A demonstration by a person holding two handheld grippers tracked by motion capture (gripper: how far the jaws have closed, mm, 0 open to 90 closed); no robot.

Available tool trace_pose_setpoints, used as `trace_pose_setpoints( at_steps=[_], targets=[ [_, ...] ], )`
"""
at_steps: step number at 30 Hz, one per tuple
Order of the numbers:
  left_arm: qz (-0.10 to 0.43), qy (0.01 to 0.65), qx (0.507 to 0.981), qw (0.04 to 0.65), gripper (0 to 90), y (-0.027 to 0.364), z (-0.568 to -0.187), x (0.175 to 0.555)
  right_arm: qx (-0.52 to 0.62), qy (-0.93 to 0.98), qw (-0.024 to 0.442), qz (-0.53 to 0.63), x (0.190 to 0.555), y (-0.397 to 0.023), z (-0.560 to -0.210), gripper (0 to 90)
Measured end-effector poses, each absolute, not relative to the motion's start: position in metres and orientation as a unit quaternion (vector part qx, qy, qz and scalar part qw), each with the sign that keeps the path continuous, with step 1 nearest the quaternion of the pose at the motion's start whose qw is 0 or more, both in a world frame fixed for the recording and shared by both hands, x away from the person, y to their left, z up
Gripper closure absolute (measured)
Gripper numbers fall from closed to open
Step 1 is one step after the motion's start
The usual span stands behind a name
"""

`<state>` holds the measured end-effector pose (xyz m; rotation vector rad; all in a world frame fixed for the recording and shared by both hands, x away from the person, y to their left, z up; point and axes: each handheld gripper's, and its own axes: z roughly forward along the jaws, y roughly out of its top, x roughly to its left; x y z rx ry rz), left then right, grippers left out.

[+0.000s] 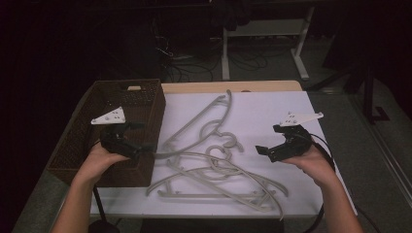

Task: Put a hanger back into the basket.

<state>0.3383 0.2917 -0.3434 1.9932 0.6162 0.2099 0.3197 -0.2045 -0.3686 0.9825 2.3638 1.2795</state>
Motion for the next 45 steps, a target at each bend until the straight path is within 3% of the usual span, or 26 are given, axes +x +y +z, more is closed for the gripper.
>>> trace_pose_setpoints(
  at_steps=[18,28,45],
  targets=[
    [0.104,0.264,0.819,0.498,0.0,0.29,-0.335,0.335,0.332,0.838,0.122,0.416,0.329,-0.171,-0.379,1.2],
    [0.1,0.265,0.816,0.503,0.1,0.272,-0.325,0.337,0.337,0.832,0.121,0.425,0.334,-0.177,-0.377,1.3],
    [0.079,0.25,0.83,0.493,6.4,0.201,-0.326,0.352,0.346,0.826,0.117,0.43,0.338,-0.19,-0.381,1.3]
  ],
)
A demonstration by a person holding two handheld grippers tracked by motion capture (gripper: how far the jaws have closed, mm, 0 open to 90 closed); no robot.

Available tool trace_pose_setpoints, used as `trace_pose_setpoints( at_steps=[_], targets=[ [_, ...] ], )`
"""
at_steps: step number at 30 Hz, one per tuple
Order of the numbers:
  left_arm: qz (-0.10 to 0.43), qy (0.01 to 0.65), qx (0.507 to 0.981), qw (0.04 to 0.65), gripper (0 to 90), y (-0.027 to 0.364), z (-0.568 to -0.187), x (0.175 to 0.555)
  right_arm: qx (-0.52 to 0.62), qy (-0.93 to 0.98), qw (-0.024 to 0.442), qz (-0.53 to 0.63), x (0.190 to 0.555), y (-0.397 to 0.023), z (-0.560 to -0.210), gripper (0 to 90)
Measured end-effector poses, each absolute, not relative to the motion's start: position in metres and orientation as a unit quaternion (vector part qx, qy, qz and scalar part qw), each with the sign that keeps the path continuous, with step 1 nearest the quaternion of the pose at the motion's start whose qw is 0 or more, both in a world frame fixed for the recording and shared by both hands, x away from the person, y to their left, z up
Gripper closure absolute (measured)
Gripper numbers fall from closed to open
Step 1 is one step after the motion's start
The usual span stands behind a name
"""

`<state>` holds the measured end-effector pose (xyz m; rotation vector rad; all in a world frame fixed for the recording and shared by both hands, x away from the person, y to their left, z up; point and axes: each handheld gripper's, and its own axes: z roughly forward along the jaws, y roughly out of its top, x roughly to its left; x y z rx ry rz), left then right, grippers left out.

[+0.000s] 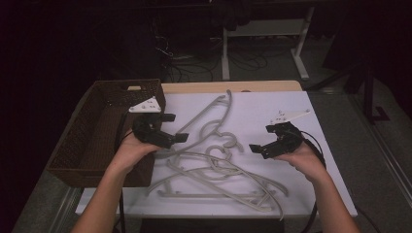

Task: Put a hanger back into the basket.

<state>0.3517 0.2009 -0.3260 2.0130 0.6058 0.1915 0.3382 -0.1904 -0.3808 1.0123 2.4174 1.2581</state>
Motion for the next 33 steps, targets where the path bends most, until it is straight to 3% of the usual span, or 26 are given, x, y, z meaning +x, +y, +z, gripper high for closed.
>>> trace_pose_setpoints(
  at_steps=[5,18,33],
  targets=[
    [0.074,0.248,0.833,0.489,8.4,0.186,-0.33,0.357,0.344,0.828,0.114,0.427,0.339,-0.189,-0.383,1.3],
    [0.094,0.262,0.847,0.454,24.7,0.152,-0.354,0.371,0.341,0.83,0.114,0.427,0.339,-0.19,-0.383,1.3],
    [0.099,0.312,0.876,0.355,48.1,0.138,-0.422,0.399,0.338,0.831,0.114,0.427,0.338,-0.19,-0.383,1.4]
  ],
)
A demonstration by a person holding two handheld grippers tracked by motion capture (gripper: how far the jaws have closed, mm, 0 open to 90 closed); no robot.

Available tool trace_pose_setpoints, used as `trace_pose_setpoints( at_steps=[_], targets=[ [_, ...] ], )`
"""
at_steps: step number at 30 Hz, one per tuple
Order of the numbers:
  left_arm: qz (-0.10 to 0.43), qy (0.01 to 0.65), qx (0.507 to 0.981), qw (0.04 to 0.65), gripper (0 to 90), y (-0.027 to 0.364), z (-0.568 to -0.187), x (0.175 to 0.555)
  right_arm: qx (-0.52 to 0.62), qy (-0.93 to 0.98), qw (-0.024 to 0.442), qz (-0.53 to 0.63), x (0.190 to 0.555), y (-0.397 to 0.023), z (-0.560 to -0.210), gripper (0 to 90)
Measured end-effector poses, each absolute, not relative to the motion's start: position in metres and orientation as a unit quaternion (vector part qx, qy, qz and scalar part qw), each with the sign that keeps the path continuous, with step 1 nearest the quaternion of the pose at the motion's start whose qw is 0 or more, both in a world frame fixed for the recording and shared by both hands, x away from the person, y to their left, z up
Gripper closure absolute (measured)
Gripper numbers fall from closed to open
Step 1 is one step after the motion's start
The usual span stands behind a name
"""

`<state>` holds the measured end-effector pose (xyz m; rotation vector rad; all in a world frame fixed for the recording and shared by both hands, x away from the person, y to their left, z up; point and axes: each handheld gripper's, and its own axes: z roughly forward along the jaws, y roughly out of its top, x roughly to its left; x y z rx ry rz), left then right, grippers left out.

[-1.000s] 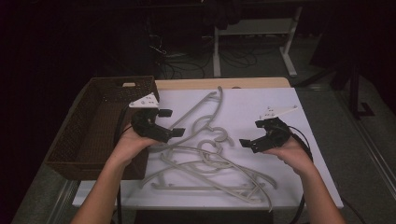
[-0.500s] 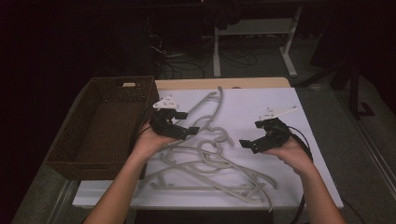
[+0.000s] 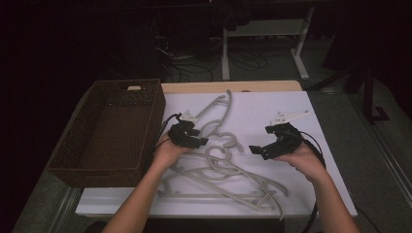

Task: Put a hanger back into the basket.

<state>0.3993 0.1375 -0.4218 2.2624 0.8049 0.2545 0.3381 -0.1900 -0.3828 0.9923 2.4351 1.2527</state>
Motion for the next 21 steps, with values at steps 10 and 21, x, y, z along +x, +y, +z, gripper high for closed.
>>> trace_pose_setpoints(
  at_steps=[10,21],
  targets=[
    [0.1,0.325,0.891,0.301,61.5,0.136,-0.435,0.408,0.333,0.835,0.113,0.423,0.338,-0.187,-0.384,1.6],
    [0.082,0.327,0.899,0.28,80.3,0.131,-0.434,0.409,0.331,0.836,0.113,0.423,0.337,-0.187,-0.384,1.6]
  ],
)
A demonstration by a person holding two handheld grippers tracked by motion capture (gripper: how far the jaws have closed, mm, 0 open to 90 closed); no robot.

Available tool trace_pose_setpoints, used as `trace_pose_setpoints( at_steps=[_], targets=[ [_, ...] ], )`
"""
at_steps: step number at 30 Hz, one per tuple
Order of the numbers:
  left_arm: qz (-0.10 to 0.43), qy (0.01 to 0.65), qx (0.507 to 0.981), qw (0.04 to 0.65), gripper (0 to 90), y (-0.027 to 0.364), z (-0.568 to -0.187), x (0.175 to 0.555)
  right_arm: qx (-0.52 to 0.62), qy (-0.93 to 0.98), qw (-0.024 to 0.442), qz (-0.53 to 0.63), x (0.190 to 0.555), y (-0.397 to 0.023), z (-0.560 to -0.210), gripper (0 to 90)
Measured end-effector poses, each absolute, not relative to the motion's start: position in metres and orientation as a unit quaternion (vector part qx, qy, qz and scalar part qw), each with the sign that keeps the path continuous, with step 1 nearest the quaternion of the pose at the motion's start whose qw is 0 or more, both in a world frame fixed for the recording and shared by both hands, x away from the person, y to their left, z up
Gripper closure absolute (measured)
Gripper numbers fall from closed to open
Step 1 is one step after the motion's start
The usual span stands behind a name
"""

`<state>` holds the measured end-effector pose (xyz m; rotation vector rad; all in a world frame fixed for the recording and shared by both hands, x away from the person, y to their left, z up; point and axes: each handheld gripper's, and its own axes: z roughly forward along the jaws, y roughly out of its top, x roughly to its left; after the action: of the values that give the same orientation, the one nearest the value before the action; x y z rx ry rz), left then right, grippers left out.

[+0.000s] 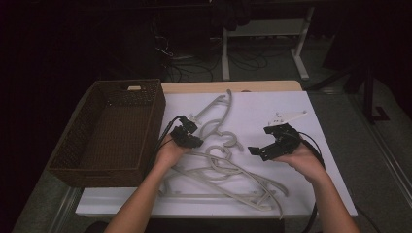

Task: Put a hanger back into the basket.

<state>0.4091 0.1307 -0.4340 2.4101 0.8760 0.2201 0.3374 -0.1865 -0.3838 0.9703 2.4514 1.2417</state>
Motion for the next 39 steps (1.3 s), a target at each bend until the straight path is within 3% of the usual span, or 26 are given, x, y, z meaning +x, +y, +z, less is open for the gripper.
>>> trace_pose_setpoints(
  at_steps=[18,30,39],
  targets=[
    [0.08,0.3,0.9,0.306,81.1,0.089,-0.405,0.392,0.33,0.834,0.115,0.427,0.337,-0.188,-0.383,1.6],
    [0.058,0.264,0.924,0.269,79.3,0.048,-0.425,0.382,0.333,0.832,0.116,0.428,0.336,-0.19,-0.382,1.6],
    [0.044,0.265,0.921,0.283,59.5,0.058,-0.419,0.383,0.332,0.832,0.116,0.43,0.336,-0.191,-0.382,1.6]
  ],
)
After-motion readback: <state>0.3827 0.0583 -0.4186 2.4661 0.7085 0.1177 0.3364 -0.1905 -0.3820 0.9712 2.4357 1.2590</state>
